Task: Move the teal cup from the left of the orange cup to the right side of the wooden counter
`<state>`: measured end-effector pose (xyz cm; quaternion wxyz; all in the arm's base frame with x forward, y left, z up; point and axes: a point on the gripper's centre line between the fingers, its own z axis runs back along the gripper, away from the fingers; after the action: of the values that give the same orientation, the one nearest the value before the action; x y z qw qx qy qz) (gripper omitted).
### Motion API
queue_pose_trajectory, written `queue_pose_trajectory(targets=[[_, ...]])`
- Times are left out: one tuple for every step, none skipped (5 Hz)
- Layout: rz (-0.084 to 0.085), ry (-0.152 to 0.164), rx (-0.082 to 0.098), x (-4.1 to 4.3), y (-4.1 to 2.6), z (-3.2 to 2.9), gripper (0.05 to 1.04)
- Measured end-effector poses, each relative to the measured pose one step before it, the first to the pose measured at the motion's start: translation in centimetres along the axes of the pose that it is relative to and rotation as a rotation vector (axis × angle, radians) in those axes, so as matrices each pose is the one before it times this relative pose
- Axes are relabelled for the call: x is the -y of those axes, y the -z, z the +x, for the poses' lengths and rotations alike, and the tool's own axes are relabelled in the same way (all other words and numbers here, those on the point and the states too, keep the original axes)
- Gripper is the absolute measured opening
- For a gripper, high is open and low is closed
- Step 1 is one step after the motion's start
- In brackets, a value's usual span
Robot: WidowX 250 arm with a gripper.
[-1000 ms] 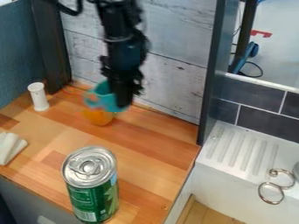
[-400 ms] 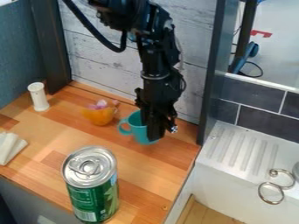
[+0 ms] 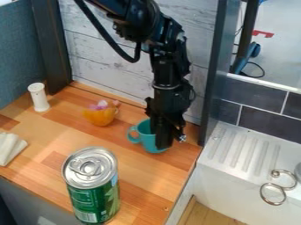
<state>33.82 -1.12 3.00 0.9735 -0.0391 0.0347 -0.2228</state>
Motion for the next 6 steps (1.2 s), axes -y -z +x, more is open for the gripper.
queue_pose_trajectory(targets=[[-0.02, 0.0161, 0.0144, 0.277, 0.026, 0.186, 0.137], [-0.0131, 0.0002, -0.0065, 0.149, 0.046, -0.115, 0.349], [0.0, -0.0364, 0.0068, -0.048, -0.084, -0.838, 0.647], [0.0186, -0.0582, 0.1054, -0.79, -3.196, -0.694, 0.936], [-0.0008, -0.0095, 0.1105, 0.14, -4.545, -1.646, 1.007], [0.0285, -0.0481, 0.003, -0.093, -4.082, -2.695, 1.001]])
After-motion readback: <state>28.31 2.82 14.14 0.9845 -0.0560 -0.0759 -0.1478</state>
